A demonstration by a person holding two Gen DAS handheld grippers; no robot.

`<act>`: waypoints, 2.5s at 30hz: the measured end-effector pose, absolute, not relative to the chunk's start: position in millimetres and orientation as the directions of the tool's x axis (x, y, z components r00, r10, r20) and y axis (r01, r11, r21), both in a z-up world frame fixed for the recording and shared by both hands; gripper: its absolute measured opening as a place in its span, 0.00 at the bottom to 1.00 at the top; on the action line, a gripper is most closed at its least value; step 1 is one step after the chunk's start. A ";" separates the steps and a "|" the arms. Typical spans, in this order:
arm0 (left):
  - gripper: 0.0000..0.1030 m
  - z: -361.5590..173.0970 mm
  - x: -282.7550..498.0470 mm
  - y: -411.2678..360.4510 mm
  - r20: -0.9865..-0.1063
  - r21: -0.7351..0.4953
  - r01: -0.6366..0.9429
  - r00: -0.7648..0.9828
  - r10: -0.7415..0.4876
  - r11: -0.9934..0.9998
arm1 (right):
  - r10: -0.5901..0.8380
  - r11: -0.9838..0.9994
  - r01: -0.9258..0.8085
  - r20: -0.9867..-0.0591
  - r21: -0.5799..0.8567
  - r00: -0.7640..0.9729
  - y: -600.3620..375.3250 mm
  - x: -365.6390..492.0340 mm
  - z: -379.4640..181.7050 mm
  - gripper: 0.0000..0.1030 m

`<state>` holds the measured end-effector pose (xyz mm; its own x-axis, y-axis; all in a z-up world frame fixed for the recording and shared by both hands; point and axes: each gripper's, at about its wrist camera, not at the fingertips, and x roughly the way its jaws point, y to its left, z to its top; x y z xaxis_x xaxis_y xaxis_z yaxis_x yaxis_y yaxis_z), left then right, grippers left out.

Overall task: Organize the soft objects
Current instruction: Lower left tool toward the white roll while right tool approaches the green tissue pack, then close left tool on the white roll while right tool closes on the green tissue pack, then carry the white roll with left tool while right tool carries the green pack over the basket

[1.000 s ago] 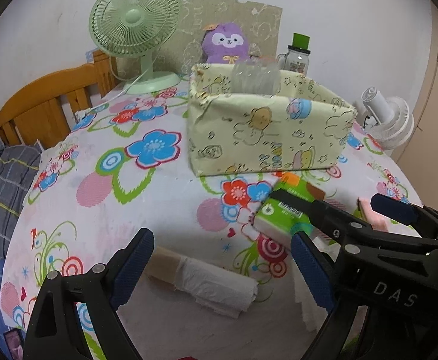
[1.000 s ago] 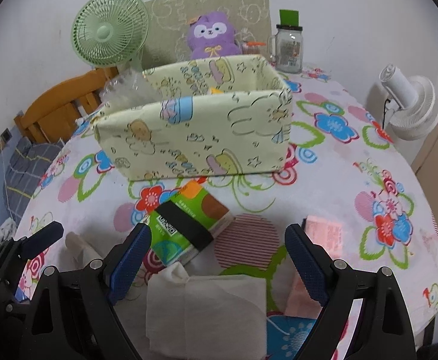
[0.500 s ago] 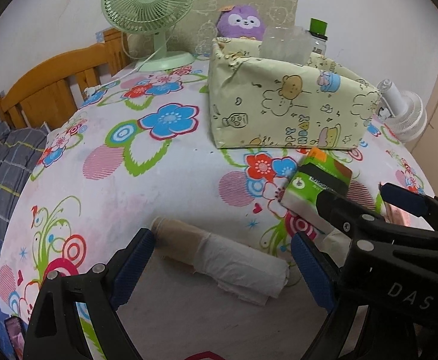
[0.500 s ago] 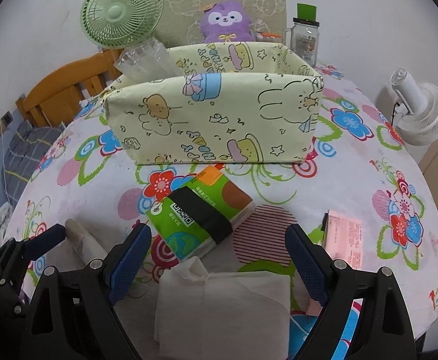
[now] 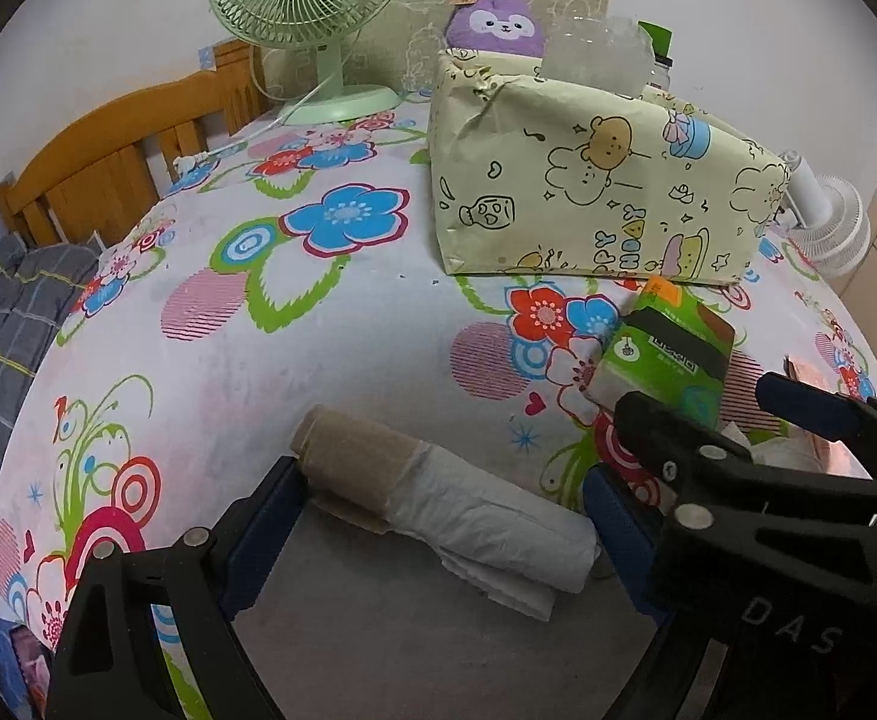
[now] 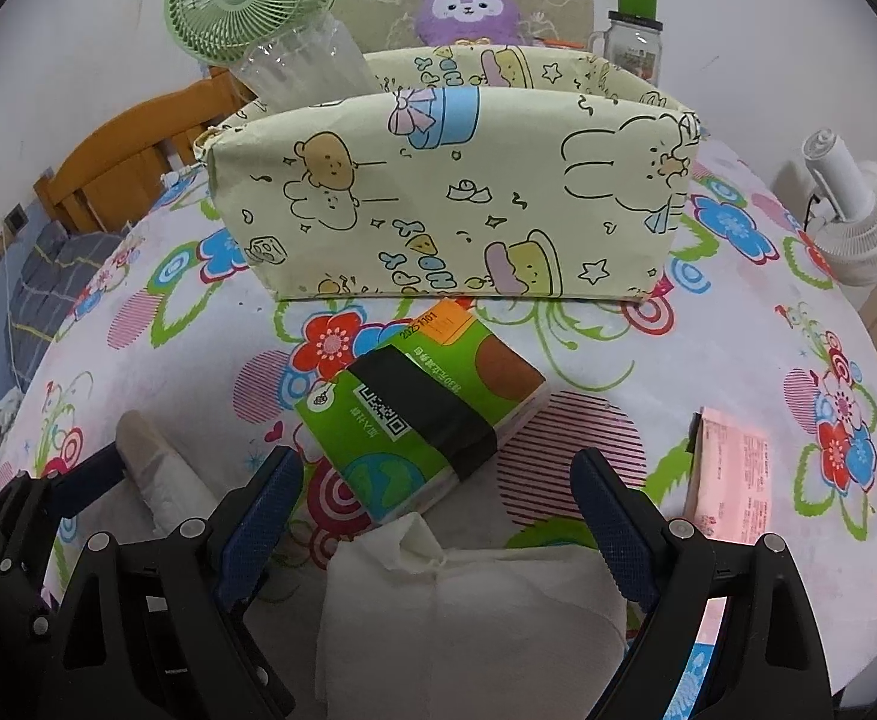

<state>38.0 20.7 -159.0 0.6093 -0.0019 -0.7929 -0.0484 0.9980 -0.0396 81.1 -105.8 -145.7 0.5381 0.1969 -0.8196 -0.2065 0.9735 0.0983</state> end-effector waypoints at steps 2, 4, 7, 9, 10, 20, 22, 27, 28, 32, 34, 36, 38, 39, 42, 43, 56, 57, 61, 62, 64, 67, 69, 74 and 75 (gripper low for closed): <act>0.85 -158.8 38.5 20.6 -0.788 -0.042 -0.046 0.615 -0.005 0.998 | 0.196 0.974 -0.205 -0.820 0.099 0.537 -106.1 82.5 -146.6 0.90; 0.80 -158.2 39.7 21.2 -0.784 -0.045 -0.048 0.620 -0.006 0.998 | 0.194 0.974 -0.202 -0.824 0.099 0.533 -106.6 85.2 -148.5 0.90; 0.74 -156.6 41.8 22.7 -0.781 -0.055 -0.054 0.624 -0.009 0.997 | 0.197 0.975 -0.197 -0.825 0.106 0.530 -107.0 89.5 -150.2 0.90; 0.72 -155.9 44.2 23.2 -0.780 -0.059 -0.055 0.625 -0.011 0.997 | 0.201 0.974 -0.197 -0.824 0.111 0.529 -107.0 92.0 -149.6 0.90; 0.72 -155.4 45.7 23.4 -0.780 -0.059 -0.053 0.626 -0.013 0.997 | 0.201 0.974 -0.196 -0.823 0.112 0.531 -106.8 93.2 -149.2 0.90; 0.71 -154.6 60.5 19.0 -0.773 -0.039 -0.031 0.634 -0.010 0.999 | 0.199 0.976 -0.181 -0.823 0.120 0.532 -108.3 108.7 -149.7 0.90; 0.71 -156.0 62.1 19.8 -0.775 -0.038 -0.030 0.632 -0.011 0.999 | 0.201 0.976 -0.182 -0.825 0.121 0.527 -107.4 111.0 -150.7 0.90; 0.71 -155.7 62.7 19.5 -0.775 -0.033 -0.019 0.632 -0.014 0.999 | 0.200 0.974 -0.201 -0.824 0.107 0.531 -98.8 114.3 -151.9 0.90; 0.71 -155.8 63.3 19.3 -0.775 -0.032 -0.018 0.631 -0.013 0.999 | 0.196 0.974 -0.202 -0.824 0.102 0.532 -97.4 114.8 -152.6 0.90; 0.71 -155.4 63.5 18.0 -0.776 -0.029 -0.013 0.630 -0.014 1.000 | 0.185 0.976 -0.201 -0.822 0.088 0.538 -96.3 115.9 -153.6 0.90; 0.71 -155.3 63.9 17.3 -0.777 -0.031 -0.011 0.629 -0.017 0.999 | 0.185 0.976 -0.199 -0.821 0.088 0.540 -98.0 115.7 -153.8 0.87; 0.71 -155.1 64.2 15.9 -0.777 -0.029 -0.007 0.629 -0.018 1.000 | 0.174 0.977 -0.198 -0.817 0.075 0.550 -98.6 114.2 -153.0 0.84; 0.71 -155.0 63.7 13.8 -0.777 -0.031 -0.001 0.629 -0.024 1.000 | 0.175 0.977 -0.201 -0.814 0.074 0.553 -98.7 113.0 -152.4 0.83; 0.71 -154.5 63.5 13.2 -0.776 -0.033 0.001 0.630 -0.026 0.999 | 0.177 0.977 -0.200 -0.812 0.076 0.555 -100.4 111.8 -151.6 0.83; 0.71 -151.7 62.0 9.5 -0.771 -0.032 0.008 0.636 -0.030 0.999 | 0.181 0.977 -0.195 -0.802 0.082 0.569 -105.0 107.6 -147.8 0.83; 0.71 -150.5 61.4 8.3 -0.769 -0.031 0.010 0.638 -0.030 0.999 | 0.181 0.978 -0.192 -0.799 0.083 0.574 -106.7 106.4 -146.1 0.83; 0.71 -125.3 51.3 -11.2 -0.728 -0.021 0.043 0.684 -0.045 0.999 | 0.177 0.982 -0.163 -0.756 0.094 0.630 -127.4 91.4 -118.9 0.83; 0.71 -122.5 50.2 -12.8 -0.724 -0.019 0.046 0.689 -0.046 0.999 | 0.176 0.983 -0.160 -0.752 0.094 0.636 -128.1 90.1 -116.4 0.83; 0.71 -112.6 46.9 -17.6 -0.707 -0.014 0.057 0.705 -0.050 0.998 | 0.174 0.983 -0.153 -0.734 0.097 0.656 -134.0 84.8 -105.7 0.83; 0.71 -110.0 46.1 -18.7 -0.703 -0.014 0.059 0.709 -0.051 0.998 | 0.174 0.984 -0.151 -0.729 0.097 0.662 -135.3 83.2 -102.8 0.83; 0.71 -104.2 43.7 -20.7 -0.696 -0.015 0.063 0.716 -0.055 0.998 | 0.170 0.984 -0.149 -0.723 0.094 0.670 -137.2 81.2 -97.8 0.83; 0.71 -95.7 41.0 -23.4 -0.684 -0.011 0.070 0.727 -0.059 0.997 | 0.169 0.985 -0.150 -0.710 0.090 0.684 -139.1 77.3 -88.1 0.83; 0.71 -90.9 39.7 -24.8 -0.677 -0.008 0.073 0.733 -0.059 0.997 | 0.168 0.985 -0.147 -0.701 0.091 0.693 -140.4 75.6 -82.7 0.83; 0.71 -79.9 37.5 -26.9 -0.662 -0.005 0.081 0.747 -0.064 0.997 | 0.166 0.986 -0.139 -0.685 0.095 0.709 -143.3 72.1 -71.1 0.83; 0.71 -77.7 37.1 -27.6 -0.658 -0.004 0.083 0.750 -0.065 0.997 | 0.165 0.986 -0.137 -0.682 0.095 0.712 -143.9 71.5 -69.1 0.83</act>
